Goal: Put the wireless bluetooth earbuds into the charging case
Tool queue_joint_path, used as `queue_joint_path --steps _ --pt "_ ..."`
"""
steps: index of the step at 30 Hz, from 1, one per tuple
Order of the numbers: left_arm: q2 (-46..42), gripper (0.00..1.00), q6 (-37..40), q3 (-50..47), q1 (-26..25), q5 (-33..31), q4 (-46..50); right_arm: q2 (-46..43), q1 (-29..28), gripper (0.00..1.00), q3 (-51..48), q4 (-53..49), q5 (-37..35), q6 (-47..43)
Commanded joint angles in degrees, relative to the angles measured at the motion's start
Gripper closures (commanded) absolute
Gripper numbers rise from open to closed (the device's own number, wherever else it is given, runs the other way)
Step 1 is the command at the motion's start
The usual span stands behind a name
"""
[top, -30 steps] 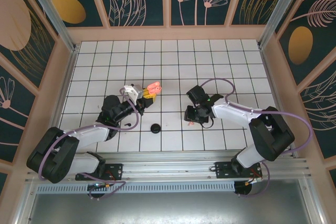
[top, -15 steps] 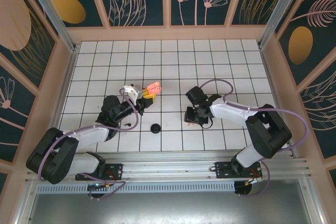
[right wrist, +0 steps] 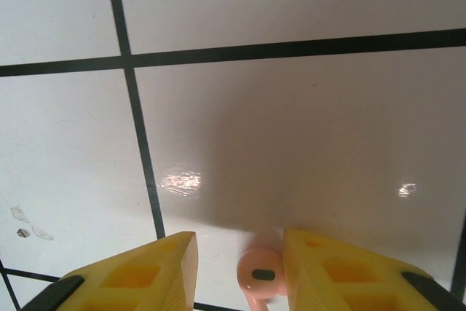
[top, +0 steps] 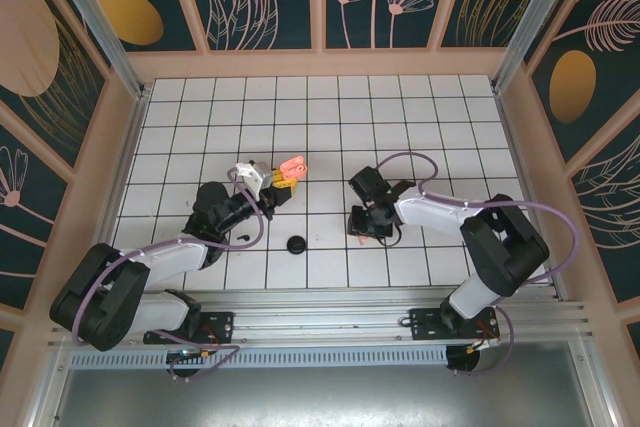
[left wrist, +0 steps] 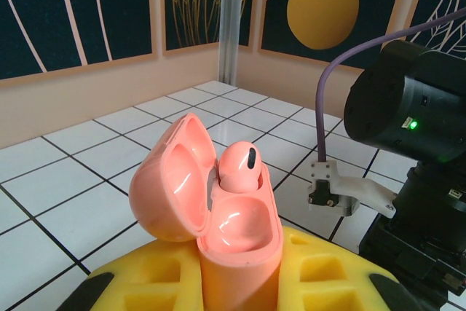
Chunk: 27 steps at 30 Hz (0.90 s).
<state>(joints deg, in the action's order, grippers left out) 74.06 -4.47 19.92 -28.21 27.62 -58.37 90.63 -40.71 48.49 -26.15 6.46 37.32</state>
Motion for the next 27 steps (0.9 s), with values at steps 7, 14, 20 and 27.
queue_joint_path --steps 7,14,20,27 --pt "-0.48 0.90 1.24 0.29 -0.35 0.13 -0.22 -1.53 -1.37 0.61 3.26 -3.52 -3.51 -0.61" --pt "0.08 0.90 1.21 0.56 -0.30 0.66 -0.47 -1.03 -1.38 0.61 2.94 -7.68 -2.84 0.47" --pt "-0.14 0.90 1.19 0.35 -0.36 0.59 -0.38 0.39 -1.32 0.62 2.44 -6.57 -1.89 0.40" --pt "-0.76 0.90 1.48 0.03 -0.34 0.23 0.23 1.94 -1.32 0.65 2.57 -6.47 -2.09 0.03"
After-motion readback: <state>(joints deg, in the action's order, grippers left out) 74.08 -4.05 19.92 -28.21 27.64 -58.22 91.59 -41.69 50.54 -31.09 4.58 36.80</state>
